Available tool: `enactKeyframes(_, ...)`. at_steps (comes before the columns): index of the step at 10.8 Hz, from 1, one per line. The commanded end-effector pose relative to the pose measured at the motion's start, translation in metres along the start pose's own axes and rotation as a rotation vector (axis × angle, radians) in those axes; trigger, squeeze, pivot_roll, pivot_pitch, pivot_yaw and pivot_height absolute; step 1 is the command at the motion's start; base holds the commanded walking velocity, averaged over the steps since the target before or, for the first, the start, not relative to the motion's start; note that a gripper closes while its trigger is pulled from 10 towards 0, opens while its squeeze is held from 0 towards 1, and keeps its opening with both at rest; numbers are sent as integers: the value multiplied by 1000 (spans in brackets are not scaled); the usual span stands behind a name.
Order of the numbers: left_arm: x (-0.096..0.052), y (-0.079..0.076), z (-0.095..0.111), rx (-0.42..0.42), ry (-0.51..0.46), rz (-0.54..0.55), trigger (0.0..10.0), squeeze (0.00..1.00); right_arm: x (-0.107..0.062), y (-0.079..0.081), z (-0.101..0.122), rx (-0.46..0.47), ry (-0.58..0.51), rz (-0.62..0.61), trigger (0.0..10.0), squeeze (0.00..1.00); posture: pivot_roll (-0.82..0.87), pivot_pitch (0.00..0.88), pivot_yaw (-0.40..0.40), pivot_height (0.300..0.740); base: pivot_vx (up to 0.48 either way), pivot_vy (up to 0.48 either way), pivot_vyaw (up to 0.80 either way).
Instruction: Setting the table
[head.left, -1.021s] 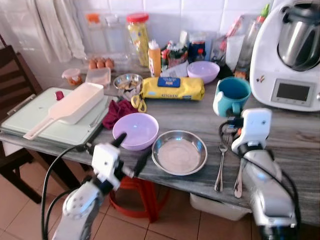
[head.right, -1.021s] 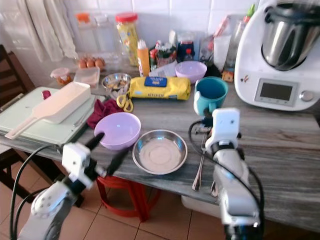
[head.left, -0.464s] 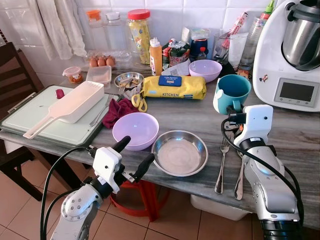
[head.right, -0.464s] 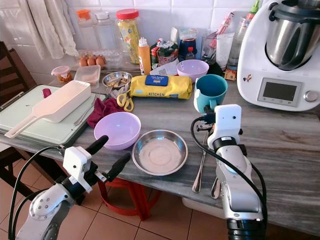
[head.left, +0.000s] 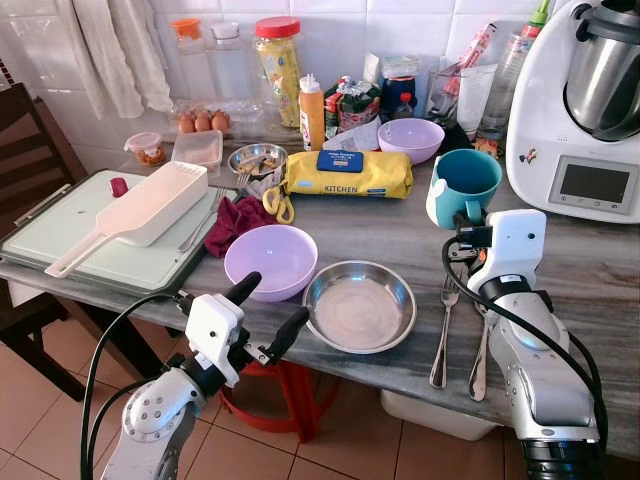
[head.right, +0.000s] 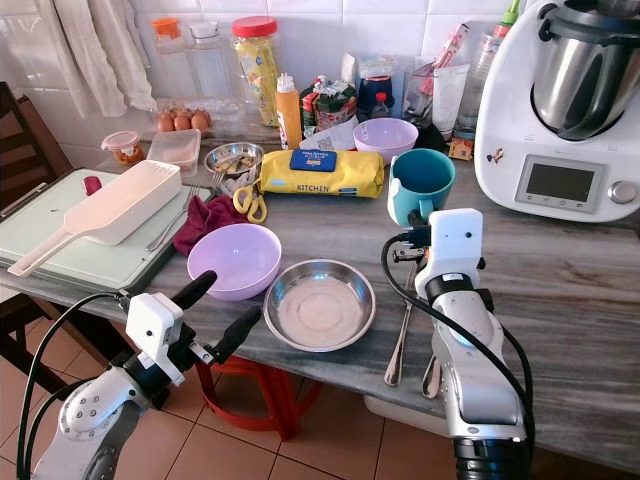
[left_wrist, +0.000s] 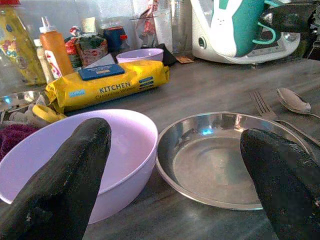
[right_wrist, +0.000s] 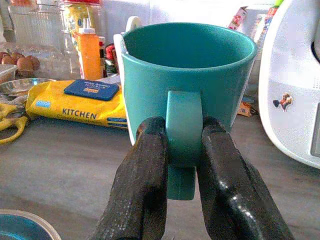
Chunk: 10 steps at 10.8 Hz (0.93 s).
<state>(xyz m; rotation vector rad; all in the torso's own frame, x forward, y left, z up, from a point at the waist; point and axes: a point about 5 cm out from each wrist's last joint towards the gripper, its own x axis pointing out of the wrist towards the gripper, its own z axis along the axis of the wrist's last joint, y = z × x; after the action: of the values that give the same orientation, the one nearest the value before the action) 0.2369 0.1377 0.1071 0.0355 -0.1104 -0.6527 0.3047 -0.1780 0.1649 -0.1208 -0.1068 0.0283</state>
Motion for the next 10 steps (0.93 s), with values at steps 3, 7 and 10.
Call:
enactKeyframes(3,-6,2,-5,-4,20,-12,10000,0,20,10,1,17,13,191,10000,0,-34,0,70,740,0,0,0)
enactKeyframes(7,-7,2,-7,-3,23,-9,10000,0,30,17,-4,53,24,242,10000,0,-23,0,67,740,0,0,0)
enactKeyframes(10,-7,2,-6,2,22,-16,10000,0,30,21,-17,133,78,254,10000,0,-23,0,71,740,0,0,0)
